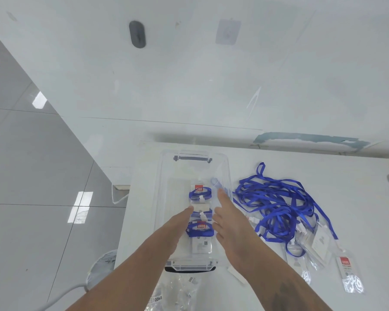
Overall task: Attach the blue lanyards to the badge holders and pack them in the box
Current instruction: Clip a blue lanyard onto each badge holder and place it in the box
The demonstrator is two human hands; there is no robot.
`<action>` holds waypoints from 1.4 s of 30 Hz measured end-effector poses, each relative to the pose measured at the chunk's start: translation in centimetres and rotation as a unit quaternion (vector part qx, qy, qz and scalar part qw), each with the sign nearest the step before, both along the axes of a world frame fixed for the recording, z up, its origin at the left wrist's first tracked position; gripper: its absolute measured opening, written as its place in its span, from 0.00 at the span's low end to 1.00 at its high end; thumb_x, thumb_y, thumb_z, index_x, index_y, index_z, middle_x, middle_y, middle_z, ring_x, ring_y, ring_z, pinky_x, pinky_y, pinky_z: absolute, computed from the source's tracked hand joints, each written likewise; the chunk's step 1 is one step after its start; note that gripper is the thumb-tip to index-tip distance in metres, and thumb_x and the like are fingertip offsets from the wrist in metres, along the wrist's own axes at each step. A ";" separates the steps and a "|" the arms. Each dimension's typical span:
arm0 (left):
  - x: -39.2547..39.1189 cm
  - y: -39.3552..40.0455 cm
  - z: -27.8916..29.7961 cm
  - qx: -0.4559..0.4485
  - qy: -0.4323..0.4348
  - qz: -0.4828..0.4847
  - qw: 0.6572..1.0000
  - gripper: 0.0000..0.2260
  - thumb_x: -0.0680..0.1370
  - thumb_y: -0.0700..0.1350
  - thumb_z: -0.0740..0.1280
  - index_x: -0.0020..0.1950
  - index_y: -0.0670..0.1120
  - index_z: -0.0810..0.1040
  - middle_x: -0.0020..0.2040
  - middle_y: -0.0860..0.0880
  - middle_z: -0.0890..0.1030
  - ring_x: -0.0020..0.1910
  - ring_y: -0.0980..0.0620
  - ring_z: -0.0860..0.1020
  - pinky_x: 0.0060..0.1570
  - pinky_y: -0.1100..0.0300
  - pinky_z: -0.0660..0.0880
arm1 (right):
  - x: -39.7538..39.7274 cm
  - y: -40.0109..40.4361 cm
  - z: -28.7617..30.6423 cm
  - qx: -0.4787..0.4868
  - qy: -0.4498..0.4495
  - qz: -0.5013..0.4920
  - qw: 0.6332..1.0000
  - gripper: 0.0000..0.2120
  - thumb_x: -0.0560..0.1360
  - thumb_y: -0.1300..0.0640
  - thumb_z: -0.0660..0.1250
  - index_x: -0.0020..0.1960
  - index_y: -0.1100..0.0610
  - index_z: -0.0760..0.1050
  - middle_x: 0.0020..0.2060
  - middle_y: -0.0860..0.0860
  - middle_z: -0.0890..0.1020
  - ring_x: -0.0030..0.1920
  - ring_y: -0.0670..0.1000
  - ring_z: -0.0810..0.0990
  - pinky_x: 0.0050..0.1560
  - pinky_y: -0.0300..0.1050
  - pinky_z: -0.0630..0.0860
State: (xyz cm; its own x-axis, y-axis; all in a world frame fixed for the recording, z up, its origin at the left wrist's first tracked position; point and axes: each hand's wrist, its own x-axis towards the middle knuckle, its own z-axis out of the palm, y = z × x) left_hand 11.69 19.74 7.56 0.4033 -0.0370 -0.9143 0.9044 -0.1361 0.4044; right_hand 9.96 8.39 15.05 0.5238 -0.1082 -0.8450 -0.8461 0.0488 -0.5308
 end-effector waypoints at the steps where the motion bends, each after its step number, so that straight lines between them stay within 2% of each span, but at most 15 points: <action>1: -0.1 0.0 0.5 -0.002 -0.016 0.001 1.000 0.21 0.83 0.56 0.57 0.69 0.43 0.69 0.52 0.49 0.73 0.46 0.53 0.73 0.48 0.62 0.69 | -0.3 -0.2 0.2 -0.004 -0.020 -0.004 1.000 0.36 0.78 0.35 0.56 0.74 0.62 0.66 0.71 0.62 0.71 0.71 0.62 0.70 0.70 0.54 0.65; 4: 0.0 0.0 1.4 0.007 -0.049 0.015 0.999 0.14 0.83 0.55 0.58 0.62 0.46 0.69 0.52 0.50 0.72 0.35 0.57 0.67 0.33 0.66 0.64 | -1.5 -1.1 1.3 0.016 -0.053 -0.036 0.998 0.33 0.78 0.35 0.55 0.74 0.57 0.66 0.72 0.55 0.71 0.71 0.55 0.70 0.75 0.55 0.60; 6: 0.3 -0.1 2.4 0.036 -0.086 0.042 0.995 0.12 0.84 0.55 0.56 0.55 0.47 0.66 0.44 0.54 0.73 0.33 0.58 0.66 0.30 0.66 0.61 | -2.3 -1.9 2.3 0.000 -0.116 -0.053 0.992 0.27 0.81 0.42 0.54 0.73 0.58 0.67 0.71 0.54 0.72 0.71 0.54 0.70 0.75 0.53 0.61; 8: 0.6 -0.5 3.0 0.057 -0.139 0.048 0.987 0.12 0.84 0.55 0.54 0.51 0.47 0.67 0.37 0.55 0.69 0.32 0.58 0.67 0.28 0.67 0.63 | -3.2 -2.7 3.0 -0.011 -0.163 -0.067 0.984 0.24 0.82 0.43 0.53 0.69 0.56 0.72 0.66 0.50 0.77 0.68 0.50 0.74 0.73 0.51 0.64; 11: 0.6 -1.0 4.9 0.054 -0.213 0.072 0.973 0.13 0.84 0.52 0.55 0.45 0.47 0.72 0.38 0.54 0.73 0.29 0.58 0.74 0.18 0.74 0.65 | -4.7 -4.3 3.4 -0.051 -0.209 -0.112 0.970 0.20 0.81 0.41 0.53 0.58 0.48 0.79 0.57 0.43 0.83 0.60 0.43 0.79 0.71 0.49 0.68; 13: 0.1 -1.8 5.6 0.051 -0.266 0.081 0.959 0.11 0.83 0.54 0.56 0.53 0.49 0.74 0.46 0.53 0.78 0.36 0.62 0.75 0.24 0.74 0.68 | -6.0 -6.1 3.6 -0.072 -0.231 -0.151 0.958 0.20 0.81 0.42 0.53 0.57 0.49 0.79 0.54 0.43 0.85 0.59 0.43 0.80 0.69 0.49 0.70; 15: -0.5 -2.4 6.1 0.042 -0.320 0.083 0.943 0.11 0.83 0.55 0.57 0.59 0.53 0.74 0.55 0.54 0.78 0.46 0.64 0.74 0.32 0.73 0.69 | -6.9 -8.0 3.8 -0.085 -0.246 -0.174 0.950 0.20 0.82 0.43 0.53 0.59 0.51 0.79 0.53 0.44 0.85 0.59 0.44 0.81 0.68 0.50 0.70; 17: -1.0 -3.6 6.8 0.028 -0.360 0.088 0.928 0.11 0.83 0.54 0.57 0.60 0.54 0.75 0.58 0.56 0.77 0.52 0.62 0.76 0.41 0.75 0.72 | -7.7 -10.3 4.1 -0.093 -0.255 -0.186 0.944 0.20 0.83 0.44 0.53 0.59 0.52 0.79 0.53 0.45 0.85 0.59 0.46 0.81 0.68 0.51 0.71; 19: -1.4 -5.3 7.4 0.032 -0.393 0.087 0.915 0.12 0.82 0.55 0.58 0.61 0.54 0.77 0.59 0.57 0.79 0.58 0.58 0.76 0.57 0.63 0.73 | -8.1 -13.0 4.2 -0.101 -0.261 -0.194 0.940 0.19 0.83 0.45 0.53 0.58 0.52 0.79 0.52 0.46 0.86 0.59 0.47 0.81 0.68 0.52 0.71; 20: -1.6 -6.1 7.7 0.033 -0.398 0.093 0.912 0.13 0.82 0.55 0.58 0.61 0.55 0.77 0.58 0.58 0.80 0.59 0.57 0.77 0.61 0.58 0.72 | -8.2 -14.2 4.2 -0.101 -0.263 -0.199 0.939 0.18 0.83 0.45 0.53 0.57 0.52 0.79 0.52 0.46 0.86 0.59 0.47 0.81 0.67 0.52 0.71; 25: -2.8 -12.4 8.6 0.043 -0.431 0.149 0.889 0.12 0.80 0.56 0.59 0.55 0.56 0.80 0.53 0.59 0.82 0.53 0.58 0.81 0.61 0.53 0.75 | -8.1 -22.6 3.3 -0.094 -0.275 -0.149 0.945 0.20 0.82 0.43 0.53 0.55 0.51 0.80 0.52 0.47 0.86 0.58 0.47 0.82 0.64 0.49 0.73; 28: -2.8 -14.9 8.7 0.053 -0.422 0.178 0.888 0.12 0.82 0.53 0.59 0.53 0.52 0.80 0.50 0.57 0.83 0.48 0.58 0.82 0.60 0.51 0.76 | -7.4 -26.2 2.3 -0.105 -0.281 -0.122 0.946 0.20 0.82 0.43 0.54 0.55 0.51 0.80 0.51 0.47 0.86 0.56 0.46 0.83 0.62 0.49 0.74; 31: -3.5 -18.2 8.5 0.075 -0.421 0.188 0.884 0.13 0.82 0.54 0.58 0.53 0.52 0.81 0.49 0.56 0.84 0.46 0.55 0.83 0.58 0.49 0.77 | -7.1 -30.6 1.5 -0.113 -0.284 -0.089 0.948 0.18 0.82 0.44 0.55 0.53 0.52 0.81 0.49 0.48 0.86 0.54 0.48 0.83 0.58 0.48 0.76; 37: -4.8 -23.8 6.2 0.077 -0.385 0.182 0.902 0.13 0.82 0.54 0.59 0.50 0.51 0.81 0.47 0.53 0.84 0.47 0.52 0.83 0.51 0.54 0.78 | -7.3 -36.5 -1.5 -0.139 -0.248 -0.045 0.958 0.11 0.81 0.52 0.61 0.50 0.51 0.82 0.47 0.48 0.86 0.50 0.50 0.83 0.55 0.47 0.77; 42: -4.8 -26.9 2.9 0.089 -0.339 0.126 0.928 0.10 0.80 0.53 0.61 0.51 0.52 0.80 0.47 0.55 0.83 0.46 0.54 0.82 0.53 0.54 0.79 | -7.2 -38.6 -5.6 -0.179 -0.213 0.013 0.960 0.08 0.77 0.54 0.66 0.53 0.51 0.82 0.45 0.46 0.85 0.44 0.48 0.82 0.48 0.44 0.77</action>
